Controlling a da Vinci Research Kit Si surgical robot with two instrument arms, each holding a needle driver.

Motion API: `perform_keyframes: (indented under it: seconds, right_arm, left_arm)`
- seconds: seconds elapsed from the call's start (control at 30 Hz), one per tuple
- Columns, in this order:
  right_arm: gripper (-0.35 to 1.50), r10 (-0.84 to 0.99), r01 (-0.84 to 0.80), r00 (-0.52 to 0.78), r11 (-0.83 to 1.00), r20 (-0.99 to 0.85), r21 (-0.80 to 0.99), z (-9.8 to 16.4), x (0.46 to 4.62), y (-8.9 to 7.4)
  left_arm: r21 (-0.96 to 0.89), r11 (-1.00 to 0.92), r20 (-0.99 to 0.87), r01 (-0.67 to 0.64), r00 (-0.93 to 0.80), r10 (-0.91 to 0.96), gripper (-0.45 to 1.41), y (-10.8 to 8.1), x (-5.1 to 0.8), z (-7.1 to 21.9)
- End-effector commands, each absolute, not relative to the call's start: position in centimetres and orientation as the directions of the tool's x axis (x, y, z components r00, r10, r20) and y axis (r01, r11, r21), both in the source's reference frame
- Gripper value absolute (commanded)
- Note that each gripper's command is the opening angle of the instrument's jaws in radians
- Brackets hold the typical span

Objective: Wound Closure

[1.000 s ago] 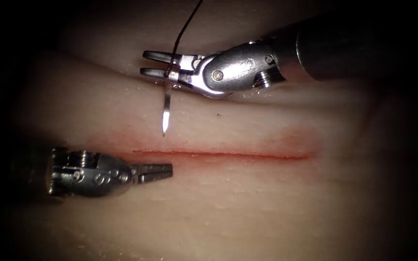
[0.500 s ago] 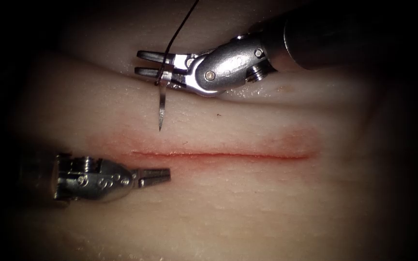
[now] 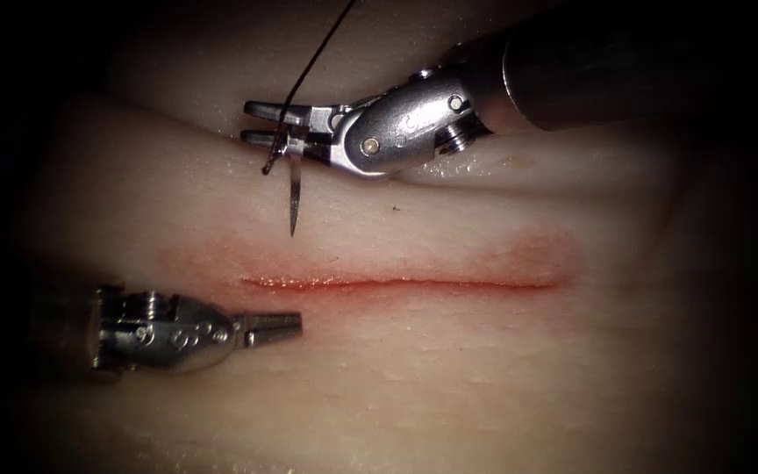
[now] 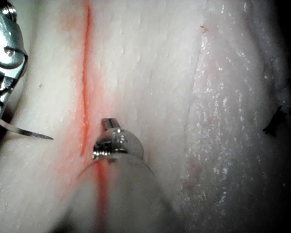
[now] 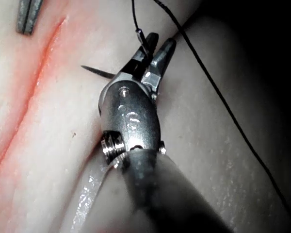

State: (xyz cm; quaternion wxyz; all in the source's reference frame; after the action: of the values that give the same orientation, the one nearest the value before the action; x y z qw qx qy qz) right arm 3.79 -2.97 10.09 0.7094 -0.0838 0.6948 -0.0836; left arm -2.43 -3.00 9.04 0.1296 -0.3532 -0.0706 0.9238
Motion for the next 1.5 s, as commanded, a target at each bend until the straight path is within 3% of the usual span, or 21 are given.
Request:
perform_keyframes:
  seconds: [0.03,1.2,1.5]
  right_arm:
    - [-0.35,-0.239,0.004,0.018,0.971,-0.971,-0.239,10.15,3.89,-2.97]
    - [-0.35,-0.290,0.059,0.019,0.956,-0.957,-0.289,10.16,3.81,-3.22]
    - [-0.35,-0.395,0.080,0.052,0.917,-0.917,-0.390,10.26,3.80,-3.46]
  left_arm:
    - [-0.224,-0.956,-0.635,-0.188,-0.716,0.290,-0.35,-3.05,-2.48,9.10]
    - [-0.224,-0.957,-0.637,-0.183,-0.716,0.286,-0.35,-3.04,-2.43,9.10]
    - [-0.229,-0.956,-0.637,-0.185,-0.714,0.290,-0.37,-3.06,-2.40,9.09]
